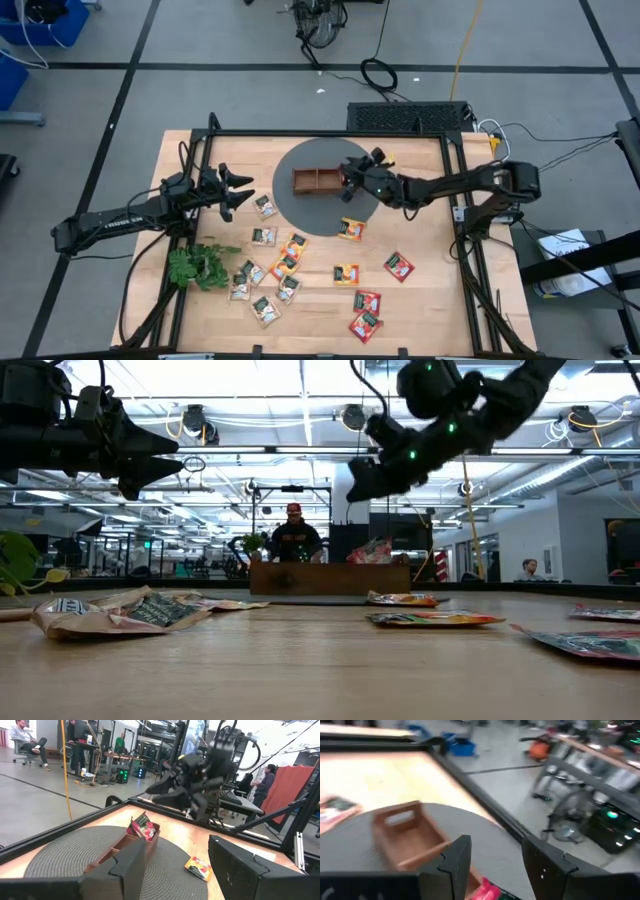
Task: Pick & Place Tea
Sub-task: Put the red tea bag into the right section of the wooden organizer
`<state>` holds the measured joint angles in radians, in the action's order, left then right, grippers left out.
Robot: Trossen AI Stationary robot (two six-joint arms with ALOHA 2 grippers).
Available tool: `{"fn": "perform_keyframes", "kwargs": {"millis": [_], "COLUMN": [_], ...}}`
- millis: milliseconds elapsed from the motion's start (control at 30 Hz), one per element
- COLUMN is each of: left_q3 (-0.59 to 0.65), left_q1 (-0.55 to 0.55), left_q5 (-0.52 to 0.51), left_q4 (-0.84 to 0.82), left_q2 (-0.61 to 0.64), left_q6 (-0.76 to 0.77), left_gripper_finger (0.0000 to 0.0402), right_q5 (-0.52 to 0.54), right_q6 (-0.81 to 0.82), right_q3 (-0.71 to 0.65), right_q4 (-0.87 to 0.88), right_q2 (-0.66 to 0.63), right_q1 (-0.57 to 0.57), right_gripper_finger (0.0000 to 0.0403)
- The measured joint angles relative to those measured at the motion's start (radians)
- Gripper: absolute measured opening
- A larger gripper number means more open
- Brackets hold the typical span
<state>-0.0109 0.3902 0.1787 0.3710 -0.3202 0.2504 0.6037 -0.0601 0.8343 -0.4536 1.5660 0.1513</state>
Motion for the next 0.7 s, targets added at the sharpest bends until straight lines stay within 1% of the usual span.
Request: {"fn": "perform_keyframes", "kwargs": {"millis": [67, 200, 267, 300, 367, 400, 433, 567, 700], "left_q3": [0.000, 0.000, 0.000, 0.000, 0.000, 0.000, 0.000, 0.000, 0.000], "left_q1": [0.000, 0.000, 0.000, 0.000, 0.000, 0.000, 0.000, 0.000, 0.000], "left_q5": [0.000, 0.000, 0.000, 0.000, 0.000, 0.000, 0.000, 0.000, 0.000], "left_q4": [0.000, 0.000, 0.000, 0.000, 0.001, 0.000, 0.000, 0.000, 0.000], "left_q2": [0.000, 0.000, 0.000, 0.000, 0.000, 0.000, 0.000, 0.000, 0.000], "left_q6": [0.000, 0.000, 0.000, 0.000, 0.000, 0.000, 0.000, 0.000, 0.000], "left_gripper_finger": [0.0214, 0.0214, 0.0214, 0.0214, 0.0214, 0.0214, 0.0214, 0.0214, 0.0214], "right_q5": [-0.069, -0.197, -0.272, -0.318, -0.401, -0.426, -0.430, -0.425, -0.420], "right_q6": [0.017, 0.067, 0.077, 0.077, 0.070, 0.062, 0.049, 0.052, 0.074], "right_q3": [0.061, 0.218, 0.275, 0.291, 0.299, 0.299, 0.297, 0.287, 0.269], "right_q4": [0.148, 0.573, 0.747, 0.791, 0.830, 0.842, 0.841, 0.860, 0.862], "right_q2": [-0.028, -0.038, -0.026, -0.018, -0.012, -0.012, -0.012, -0.013, 0.008], "right_q1": [0.011, 0.045, 0.065, 0.075, 0.091, 0.096, 0.099, 0.115, 0.122], "right_gripper_finger": [0.0159, 0.0152, 0.0133, 0.0116, 0.0069, 0.0040, 0.0020, 0.0003, 0.0000]}}
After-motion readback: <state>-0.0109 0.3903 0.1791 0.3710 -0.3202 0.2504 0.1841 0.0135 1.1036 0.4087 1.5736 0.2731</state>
